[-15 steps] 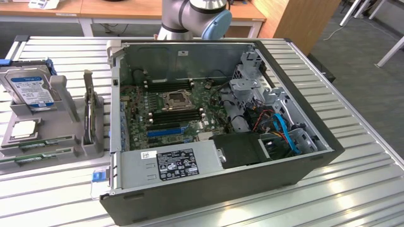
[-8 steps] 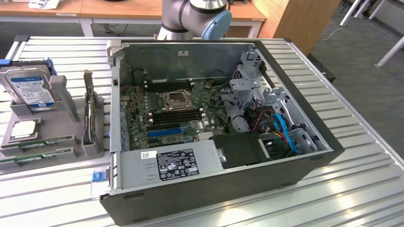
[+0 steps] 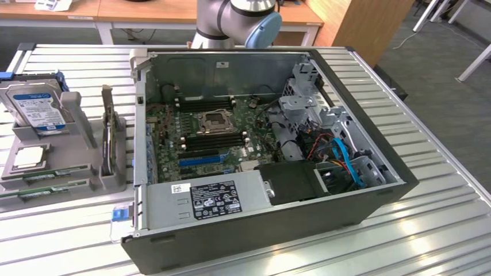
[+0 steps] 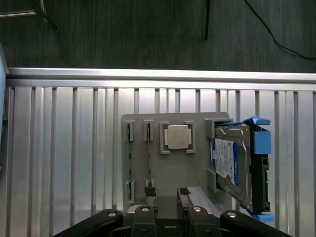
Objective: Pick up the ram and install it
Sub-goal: 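Pick up the ram and move it above insertion slot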
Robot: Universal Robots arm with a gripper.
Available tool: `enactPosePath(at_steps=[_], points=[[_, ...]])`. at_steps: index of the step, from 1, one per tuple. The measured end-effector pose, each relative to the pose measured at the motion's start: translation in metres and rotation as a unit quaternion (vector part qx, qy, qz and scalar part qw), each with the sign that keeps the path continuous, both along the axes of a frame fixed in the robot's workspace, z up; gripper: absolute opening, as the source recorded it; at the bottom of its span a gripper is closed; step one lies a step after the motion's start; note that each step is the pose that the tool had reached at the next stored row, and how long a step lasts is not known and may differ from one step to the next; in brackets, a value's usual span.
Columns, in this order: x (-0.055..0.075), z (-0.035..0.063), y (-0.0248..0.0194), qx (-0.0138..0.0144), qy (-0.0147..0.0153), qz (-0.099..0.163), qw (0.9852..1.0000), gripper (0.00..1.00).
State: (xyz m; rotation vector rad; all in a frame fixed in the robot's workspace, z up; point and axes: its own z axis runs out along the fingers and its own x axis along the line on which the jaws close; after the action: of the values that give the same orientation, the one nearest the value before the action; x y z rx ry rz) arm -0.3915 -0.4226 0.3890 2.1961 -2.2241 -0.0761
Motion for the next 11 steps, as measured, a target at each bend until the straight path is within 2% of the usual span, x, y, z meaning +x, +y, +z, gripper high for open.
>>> enactPosePath(at_steps=[11], points=[[0.0, 0.0001, -0.005, 0.0, 0.0, 0.0, 1.0, 0.3]])
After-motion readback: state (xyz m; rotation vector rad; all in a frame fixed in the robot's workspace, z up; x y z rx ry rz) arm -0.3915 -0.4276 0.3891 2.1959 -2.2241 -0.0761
